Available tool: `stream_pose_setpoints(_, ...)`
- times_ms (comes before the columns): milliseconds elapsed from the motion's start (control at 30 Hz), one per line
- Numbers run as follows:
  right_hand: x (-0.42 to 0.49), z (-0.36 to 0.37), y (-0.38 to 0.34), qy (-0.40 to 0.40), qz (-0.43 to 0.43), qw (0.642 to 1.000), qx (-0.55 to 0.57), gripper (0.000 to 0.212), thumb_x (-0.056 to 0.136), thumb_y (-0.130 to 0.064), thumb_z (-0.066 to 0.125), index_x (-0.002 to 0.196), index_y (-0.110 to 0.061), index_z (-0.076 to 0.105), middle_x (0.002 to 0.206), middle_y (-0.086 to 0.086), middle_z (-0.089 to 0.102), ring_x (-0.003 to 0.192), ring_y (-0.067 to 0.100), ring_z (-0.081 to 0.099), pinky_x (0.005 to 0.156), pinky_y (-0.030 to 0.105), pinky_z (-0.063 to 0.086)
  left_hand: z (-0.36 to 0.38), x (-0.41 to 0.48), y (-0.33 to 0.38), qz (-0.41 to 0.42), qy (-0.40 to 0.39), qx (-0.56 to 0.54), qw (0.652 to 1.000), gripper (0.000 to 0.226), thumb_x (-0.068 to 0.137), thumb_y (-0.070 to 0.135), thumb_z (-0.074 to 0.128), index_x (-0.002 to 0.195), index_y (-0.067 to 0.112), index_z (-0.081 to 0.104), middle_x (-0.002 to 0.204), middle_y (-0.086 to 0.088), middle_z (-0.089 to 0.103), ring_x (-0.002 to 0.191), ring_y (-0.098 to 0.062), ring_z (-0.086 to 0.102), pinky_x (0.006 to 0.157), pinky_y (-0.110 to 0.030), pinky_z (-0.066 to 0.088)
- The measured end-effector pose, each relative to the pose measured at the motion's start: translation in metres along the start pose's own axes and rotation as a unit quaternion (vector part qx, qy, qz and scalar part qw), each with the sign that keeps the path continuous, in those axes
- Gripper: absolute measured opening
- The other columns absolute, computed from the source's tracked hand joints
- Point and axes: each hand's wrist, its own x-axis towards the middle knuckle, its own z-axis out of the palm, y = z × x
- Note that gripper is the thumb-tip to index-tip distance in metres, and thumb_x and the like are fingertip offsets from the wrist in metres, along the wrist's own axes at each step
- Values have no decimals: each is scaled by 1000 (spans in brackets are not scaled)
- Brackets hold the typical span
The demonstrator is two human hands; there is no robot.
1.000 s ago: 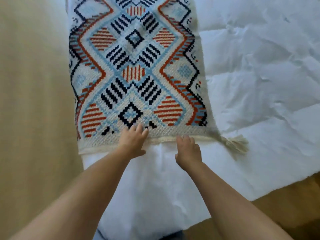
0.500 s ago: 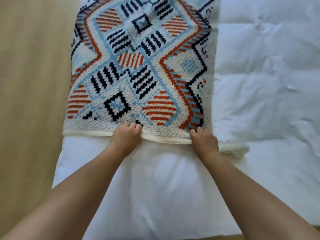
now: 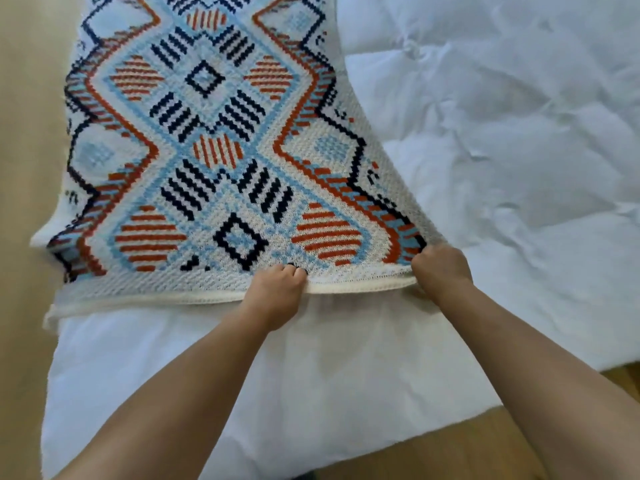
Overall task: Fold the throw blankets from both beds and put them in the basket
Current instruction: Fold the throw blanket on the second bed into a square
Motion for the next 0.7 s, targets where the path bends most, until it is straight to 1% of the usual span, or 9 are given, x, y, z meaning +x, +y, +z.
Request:
stream_pose_setpoints(100,-8,24,26,-17,20,1000,9,26,87,-7,54,110,-12,65,110,3,64,100,23,60,73,31,49,-1,15,34,32,-5,-3,999,21,88,10,33,104,11,48,97,-4,56,79,-18,44,60,-30,36)
stream_pose_setpoints(167,-10,38,39,-31,32,999,11,26,87,-5,55,108,-14,66,108,2,64,99,23,59,70,30,47,0,23,53,54,-8,-2,998,23,89,10,34,108,11,48,99,-4,56,84,-19,49,61,-30,40)
stream_pose_setpoints(300,-10,61,57,-74,58,996,4,27,83,-1,56,102,-17,68,103,-1,64,96,21,61,67,29,47,3,37,85,89,-17,5,996,24,91,9,33,112,11,46,103,-5,54,87,-20,49,57,-30,40)
stream_pose_setpoints(400,-9,76,66,-94,77,992,24,26,84,-4,55,101,-19,68,101,-4,66,98,20,61,67,27,44,7,43,106,99,-22,-18,995,25,91,7,32,112,9,46,105,-7,54,87,-21,48,62,-31,42)
stream_pose_setpoints(433,-7,79,66,-88,86,992,37,26,85,-5,54,103,-19,67,103,-4,66,100,21,60,69,27,45,9,45,111,94,-25,-23,995,25,91,6,33,112,9,46,106,-7,54,88,-21,48,64,-31,42)
stream_pose_setpoints(500,-1,84,58,-70,94,991,61,28,85,-9,55,112,-16,59,113,2,61,107,23,56,78,30,47,14,48,112,68,-34,-17,997,26,92,6,35,115,9,45,108,-8,54,91,-22,48,67,-31,41)
stream_pose_setpoints(567,5,85,41,-60,87,991,79,32,83,-11,57,115,-12,52,117,6,57,111,25,53,86,33,44,18,51,104,46,-43,-7,998,27,92,6,37,118,10,44,110,-7,52,94,-23,49,67,-30,39)
stream_pose_setpoints(700,11,92,14,-55,93,989,106,38,83,-11,57,120,-8,47,118,10,53,111,28,51,89,37,42,20,49,93,40,-42,-11,998,27,92,6,37,118,10,43,110,-7,52,96,-23,50,66,-30,37)
